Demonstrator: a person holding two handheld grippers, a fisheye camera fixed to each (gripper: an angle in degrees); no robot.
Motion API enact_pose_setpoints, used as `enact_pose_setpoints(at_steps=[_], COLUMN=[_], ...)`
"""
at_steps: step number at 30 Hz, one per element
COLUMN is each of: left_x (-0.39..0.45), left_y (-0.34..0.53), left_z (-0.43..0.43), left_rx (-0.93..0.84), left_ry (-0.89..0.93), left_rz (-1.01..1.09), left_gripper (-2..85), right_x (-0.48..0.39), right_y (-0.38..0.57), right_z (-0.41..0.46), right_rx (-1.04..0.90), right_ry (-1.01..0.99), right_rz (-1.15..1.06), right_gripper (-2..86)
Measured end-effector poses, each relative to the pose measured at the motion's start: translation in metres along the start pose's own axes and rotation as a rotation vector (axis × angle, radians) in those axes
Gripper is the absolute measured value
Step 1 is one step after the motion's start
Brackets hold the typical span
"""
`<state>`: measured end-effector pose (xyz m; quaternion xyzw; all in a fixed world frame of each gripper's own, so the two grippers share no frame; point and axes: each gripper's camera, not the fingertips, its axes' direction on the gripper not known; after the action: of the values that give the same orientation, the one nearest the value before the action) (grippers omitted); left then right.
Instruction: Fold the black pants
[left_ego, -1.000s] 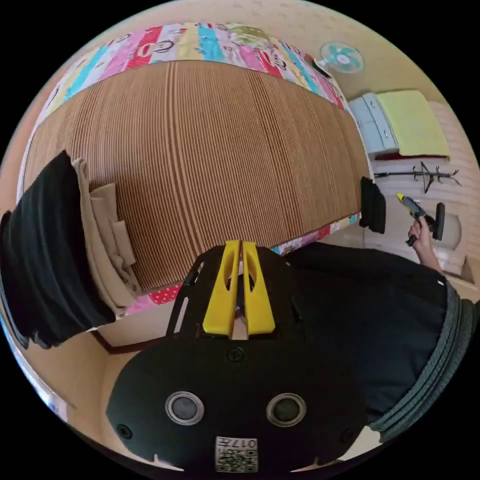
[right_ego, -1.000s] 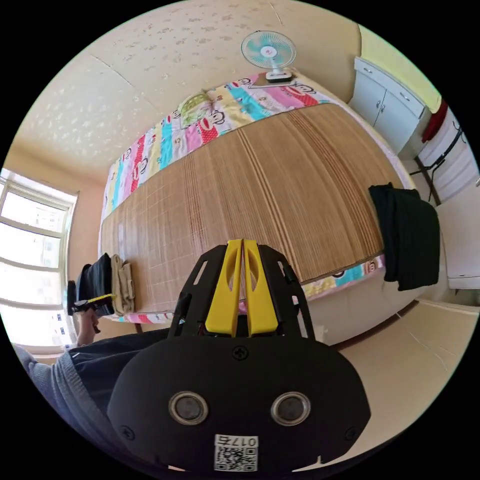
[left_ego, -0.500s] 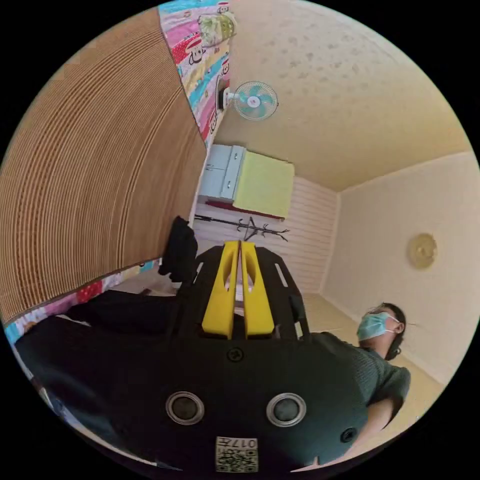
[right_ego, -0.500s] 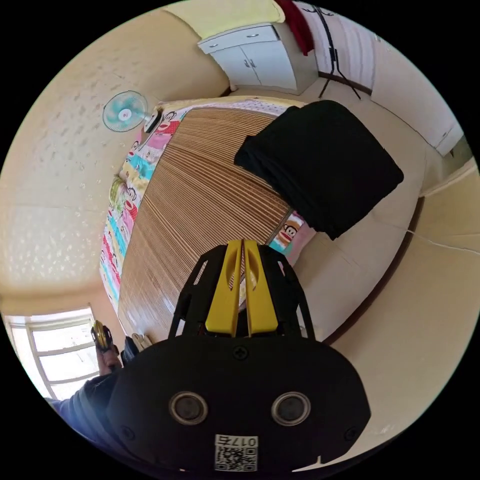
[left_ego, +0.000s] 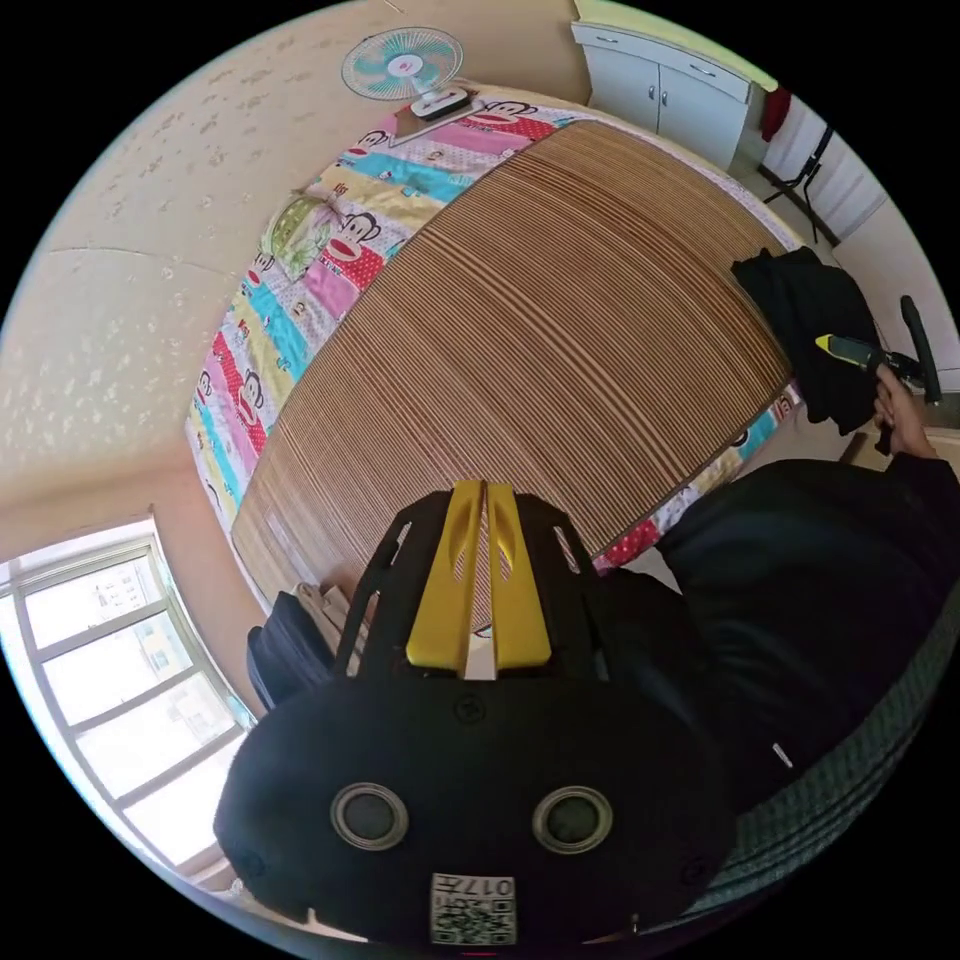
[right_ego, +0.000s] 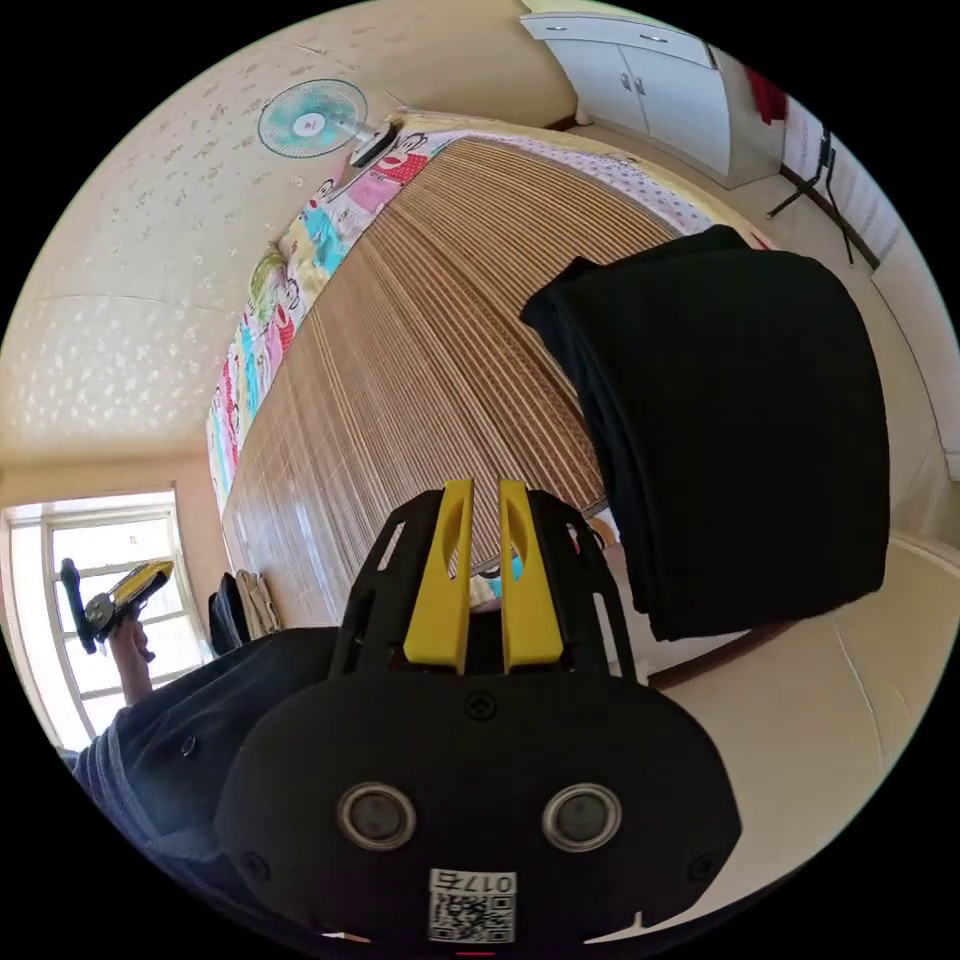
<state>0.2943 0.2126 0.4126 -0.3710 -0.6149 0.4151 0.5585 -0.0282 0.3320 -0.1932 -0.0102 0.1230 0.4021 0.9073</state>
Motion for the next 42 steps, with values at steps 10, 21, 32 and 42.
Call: enact_pose_setpoints(at_steps=[10, 21, 32, 42], left_x=[-0.021, -0.09, -0.151, -0.172], left_y=[0.01, 0.007, -0.017, -0.038], left_z=[0.039, 0.206, 0.397, 0.47], left_rx=[0.013, 0.105, 0.019, 0.214], left_ry=[0.259, 1.151, 0.545, 0.319], left_rz=[-0.126, -0.499, -0.912, -0.822], left_gripper=[-0.5, 2.0, 23.0, 23.1], right_x=[-0.074, -0.098, -0.17, -0.205], right_y=[-0.086, -0.108, -0.106, -0.086], right_z=[0.077, 0.131, 0.199, 0.279], right_rx=[-0.31, -0.435, -0.244, 0.064], right_ry=[0.225, 0.189, 0.321, 0.474], right_rz=[-0.325, -0.368, -0.476, -0.454], right_gripper=[7.8, 16.2, 25.0, 26.0])
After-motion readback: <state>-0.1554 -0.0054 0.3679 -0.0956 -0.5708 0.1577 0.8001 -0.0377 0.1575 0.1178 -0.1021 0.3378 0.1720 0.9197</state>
